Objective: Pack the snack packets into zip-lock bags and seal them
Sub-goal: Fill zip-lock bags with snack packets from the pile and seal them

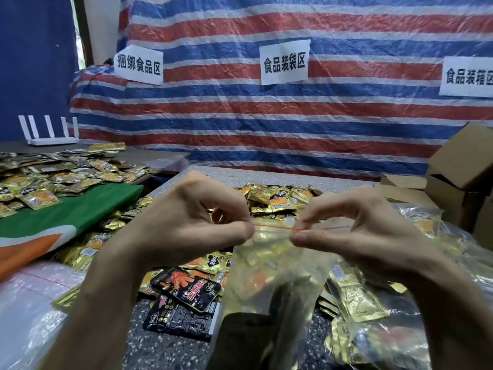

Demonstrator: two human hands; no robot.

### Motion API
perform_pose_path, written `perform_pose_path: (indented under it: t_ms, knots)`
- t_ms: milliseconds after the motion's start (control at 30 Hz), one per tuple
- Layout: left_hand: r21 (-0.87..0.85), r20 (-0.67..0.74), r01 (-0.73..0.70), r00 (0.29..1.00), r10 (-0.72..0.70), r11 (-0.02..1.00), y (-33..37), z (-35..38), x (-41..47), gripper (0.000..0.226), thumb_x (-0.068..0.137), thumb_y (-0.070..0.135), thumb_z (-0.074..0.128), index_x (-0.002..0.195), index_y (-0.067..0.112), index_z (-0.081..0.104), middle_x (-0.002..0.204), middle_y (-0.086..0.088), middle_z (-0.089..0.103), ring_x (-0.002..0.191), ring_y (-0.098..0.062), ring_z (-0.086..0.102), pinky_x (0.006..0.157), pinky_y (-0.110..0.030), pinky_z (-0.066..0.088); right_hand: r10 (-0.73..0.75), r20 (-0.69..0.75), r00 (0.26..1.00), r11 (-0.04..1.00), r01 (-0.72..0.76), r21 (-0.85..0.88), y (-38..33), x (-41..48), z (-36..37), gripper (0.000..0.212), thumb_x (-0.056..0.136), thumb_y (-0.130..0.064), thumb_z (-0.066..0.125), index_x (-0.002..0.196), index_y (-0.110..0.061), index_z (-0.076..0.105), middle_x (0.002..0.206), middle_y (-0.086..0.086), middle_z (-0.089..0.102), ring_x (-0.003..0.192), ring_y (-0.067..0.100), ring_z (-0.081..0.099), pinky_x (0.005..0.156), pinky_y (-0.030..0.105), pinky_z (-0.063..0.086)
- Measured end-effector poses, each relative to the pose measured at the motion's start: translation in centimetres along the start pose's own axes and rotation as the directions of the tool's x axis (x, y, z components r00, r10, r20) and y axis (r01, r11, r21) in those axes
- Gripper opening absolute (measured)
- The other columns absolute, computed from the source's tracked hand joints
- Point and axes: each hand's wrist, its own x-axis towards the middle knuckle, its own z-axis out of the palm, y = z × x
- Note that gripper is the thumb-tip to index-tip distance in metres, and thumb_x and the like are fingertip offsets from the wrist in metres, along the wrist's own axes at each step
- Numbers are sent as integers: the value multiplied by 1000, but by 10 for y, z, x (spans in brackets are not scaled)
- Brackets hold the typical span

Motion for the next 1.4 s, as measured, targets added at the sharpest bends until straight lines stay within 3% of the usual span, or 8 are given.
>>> perform_pose_path:
  t_ms: [467,767,933,1033,1133,1200,1333,1400]
  knots:
    - [-7,-18,32,999,-33,999,-11,-6,-4,16,81,32,64,66,28,66,58,13,54,54,-7,49,54,-22,35,137,69,988,981,-145,126,40,-11,-29,4,76,-25,77,79,-24,80,85,4,76,85,16,71,88,37,53]
    - [-1,-22,87,996,-87,996,-20,-9,-8,26,82,38,64,65,20,71,59,7,61,55,-13,57,67,-35,34,209,63,976,949,-218,228,63,-20,-44,14,69,-21,79,83,-18,81,87,10,76,85,23,72,84,31,58]
    - [24,-54,124,991,-123,992,-19,-11,-7,25,79,40,64,63,23,73,58,5,63,54,-15,58,57,-29,39,244,-13,970,964,-241,115,60,-19,-42,20,64,-42,80,77,-27,81,80,3,77,77,17,72,84,39,58]
    - [65,-58,173,984,-169,983,-18,-12,-8,27,78,47,62,64,25,72,56,2,61,53,-20,56,52,-39,39,284,-27,958,959,-284,9,55,-18,-40,28,61,-53,78,73,-28,79,74,-1,75,70,10,69,83,47,57]
    - [107,-84,193,979,-184,975,-18,-10,-7,32,76,50,58,63,23,71,55,0,59,52,-23,54,52,-40,38,309,59,949,950,-311,19,51,-16,-36,29,65,-50,87,68,-25,74,73,-3,73,67,4,66,75,36,52]
    - [114,-79,192,980,-184,975,-16,-6,-5,34,78,50,57,67,23,72,58,-1,60,53,-22,54,51,-39,39,335,180,925,933,-352,73,48,-14,-29,36,59,-47,91,80,-27,69,88,-3,74,80,7,70,78,34,54]
    - [130,-56,148,988,-142,980,-13,5,1,31,83,52,56,74,27,72,64,7,63,57,-15,55,49,-32,40,412,332,849,892,-450,43,45,-2,4,89,59,-38,94,134,-35,48,111,-2,71,96,24,72,88,50,58]
    - [103,-66,135,990,-128,986,-11,11,5,30,84,52,55,76,28,72,67,7,65,58,-17,57,51,-40,43,355,421,835,925,-380,-27,44,5,23,71,64,-39,92,126,-42,57,112,-9,73,100,15,72,96,46,55]
